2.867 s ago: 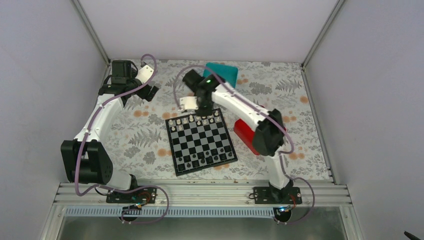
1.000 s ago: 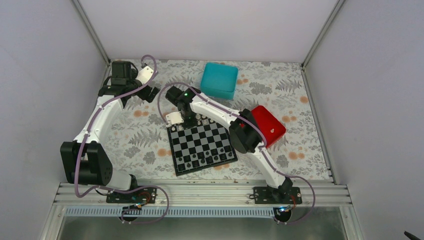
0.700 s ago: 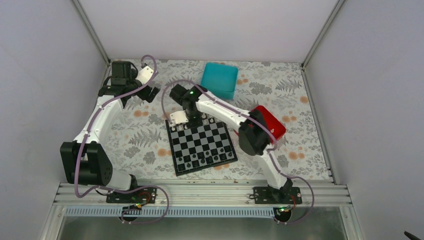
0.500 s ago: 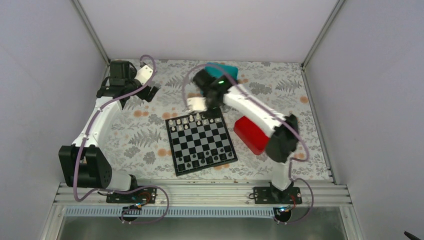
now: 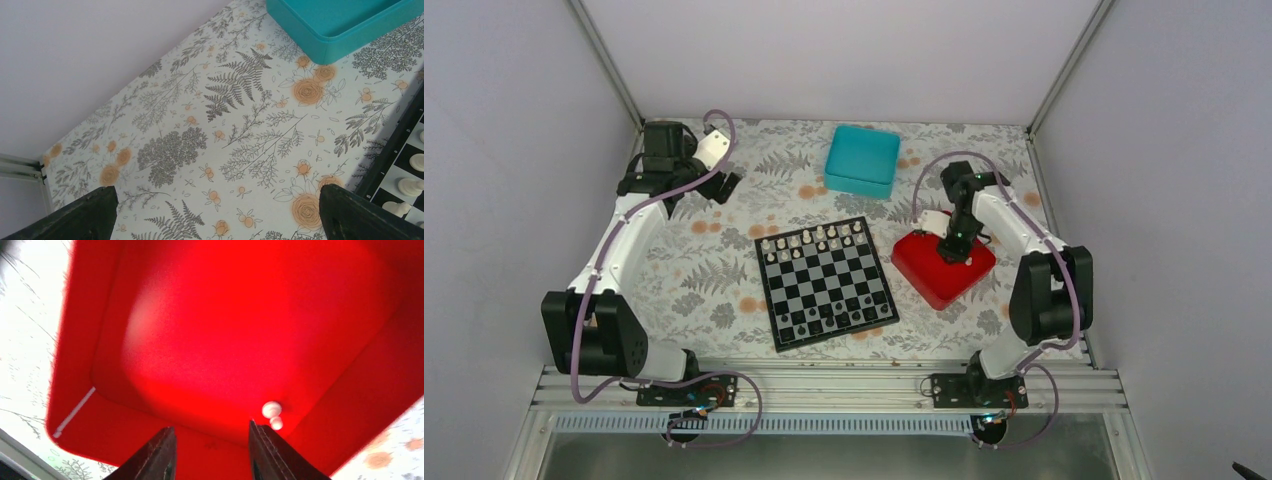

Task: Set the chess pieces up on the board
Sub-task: Pick up the chess piece from the storage box, then place the chess piece on the chessboard.

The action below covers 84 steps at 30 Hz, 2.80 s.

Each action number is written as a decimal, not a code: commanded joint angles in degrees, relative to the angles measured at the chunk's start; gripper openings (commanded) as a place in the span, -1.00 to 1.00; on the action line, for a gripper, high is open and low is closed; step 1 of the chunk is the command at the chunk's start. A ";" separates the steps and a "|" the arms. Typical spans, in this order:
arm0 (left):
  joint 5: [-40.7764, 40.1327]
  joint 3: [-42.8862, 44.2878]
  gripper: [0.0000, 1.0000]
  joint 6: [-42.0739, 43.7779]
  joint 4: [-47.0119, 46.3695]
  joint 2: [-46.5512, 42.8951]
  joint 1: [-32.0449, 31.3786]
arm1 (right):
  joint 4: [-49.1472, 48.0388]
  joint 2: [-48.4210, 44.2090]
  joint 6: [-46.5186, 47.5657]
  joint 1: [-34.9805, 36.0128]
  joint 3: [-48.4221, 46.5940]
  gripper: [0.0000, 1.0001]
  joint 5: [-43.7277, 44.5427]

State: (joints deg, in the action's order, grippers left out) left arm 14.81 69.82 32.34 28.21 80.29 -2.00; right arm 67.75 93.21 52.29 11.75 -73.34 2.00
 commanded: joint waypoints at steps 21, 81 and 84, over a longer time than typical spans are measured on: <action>0.44 -0.42 1.00 -0.35 -1.14 0.92 0.11 | -10.34 8.12 -1.14 -9.60 5.34 -0.19 7.23; 0.88 -0.86 1.00 0.11 -1.22 0.92 0.20 | 2.35 26.25 -1.00 35.45 -42.54 -0.91 -0.48; 0.74 -0.89 1.00 0.12 -1.29 0.66 0.31 | 2.11 30.54 -0.17 36.89 -44.92 -0.91 -1.41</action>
State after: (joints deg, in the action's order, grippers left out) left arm 15.18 69.41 32.34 27.97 81.30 -2.00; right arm 69.56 119.50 50.06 47.33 -114.83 3.01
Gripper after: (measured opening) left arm 0.999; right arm 0.071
